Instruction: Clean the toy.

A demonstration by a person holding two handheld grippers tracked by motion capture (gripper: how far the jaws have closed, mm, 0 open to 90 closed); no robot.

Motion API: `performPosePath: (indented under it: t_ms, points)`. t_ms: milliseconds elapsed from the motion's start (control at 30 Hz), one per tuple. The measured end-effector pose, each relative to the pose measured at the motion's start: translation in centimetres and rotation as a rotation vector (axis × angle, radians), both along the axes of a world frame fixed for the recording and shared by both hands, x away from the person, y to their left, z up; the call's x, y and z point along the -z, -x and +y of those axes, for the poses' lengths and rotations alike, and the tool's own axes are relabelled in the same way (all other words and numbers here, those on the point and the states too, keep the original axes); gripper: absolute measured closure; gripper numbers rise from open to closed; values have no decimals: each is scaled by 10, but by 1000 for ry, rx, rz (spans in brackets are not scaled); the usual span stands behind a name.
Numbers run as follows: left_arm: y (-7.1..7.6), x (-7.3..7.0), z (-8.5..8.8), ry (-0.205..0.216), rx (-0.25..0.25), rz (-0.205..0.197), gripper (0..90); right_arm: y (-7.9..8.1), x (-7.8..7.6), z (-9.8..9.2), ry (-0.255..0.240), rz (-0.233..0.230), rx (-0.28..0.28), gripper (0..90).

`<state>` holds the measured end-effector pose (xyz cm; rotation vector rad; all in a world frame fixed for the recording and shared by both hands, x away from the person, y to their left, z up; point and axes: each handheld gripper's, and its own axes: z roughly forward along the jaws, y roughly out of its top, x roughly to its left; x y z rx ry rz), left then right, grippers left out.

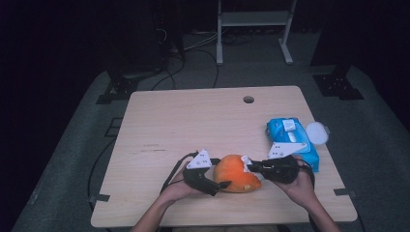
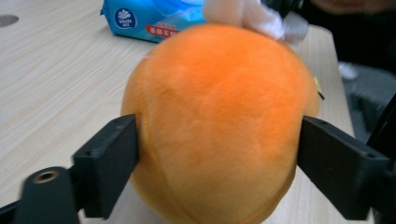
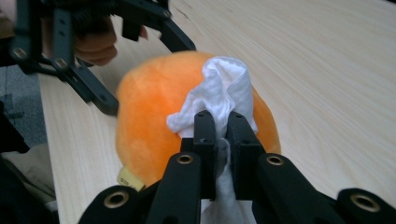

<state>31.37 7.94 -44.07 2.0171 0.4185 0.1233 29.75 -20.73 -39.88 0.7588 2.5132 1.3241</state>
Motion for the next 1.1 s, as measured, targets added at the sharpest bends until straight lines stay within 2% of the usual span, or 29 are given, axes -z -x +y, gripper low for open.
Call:
performPosePath:
  t_ms: [67,100,133,233,300,333,367,467,533,567,633,667,700,733,833,867,900,967,1033,1100]
  points:
    - [-4,2,2,9,-5,40,110,-3,3,-7,-16,21,15,828]
    - [-5,3,3,15,3,67,126,-3,3,-10,-15,20,25,827]
    - [-5,5,3,22,7,75,184,-4,2,-12,-19,21,35,827]
    - [-4,2,1,22,-7,68,286,-1,0,-7,-24,21,20,831]
    - [-3,-3,0,36,-6,60,323,4,-5,2,-11,-5,-5,832]
    - [-2,-5,-1,37,-1,52,329,8,-9,7,-24,-15,-30,832]
    - [0,-7,-2,32,2,40,330,9,-11,10,-27,-23,-46,832]
    - [1,-6,-4,18,5,38,289,12,-15,13,13,-52,-45,832]
    - [-1,-1,-5,12,-15,36,195,8,-10,7,11,-27,-30,832]
    - [-3,1,-5,13,-23,45,151,6,-8,4,8,-15,-24,831]
    - [-5,5,-6,3,-32,93,101,4,-6,-2,-13,9,-18,831]
    - [-6,6,-6,17,-23,114,111,4,-7,-3,-16,10,-13,831]
    - [-5,6,-7,23,-15,121,190,4,-8,-3,-12,3,-7,831]
    - [-4,5,-8,19,-14,114,223,5,-10,-1,-6,-10,-6,832]
    - [2,-4,-10,34,-8,59,328,13,-16,11,13,-47,-29,832]
    - [4,-9,-10,27,4,17,341,15,-18,14,15,-57,-41,831]
    - [6,-11,-9,32,7,8,353,20,-22,19,13,-69,-68,831]
    - [7,-14,-8,28,10,-10,364,24,-25,24,27,-88,-79,831]
    - [7,-14,-6,51,6,-9,378,24,-27,23,50,-100,-70,831]
    - [7,-14,-7,54,4,-6,380,20,-26,17,47,-92,-49,831]
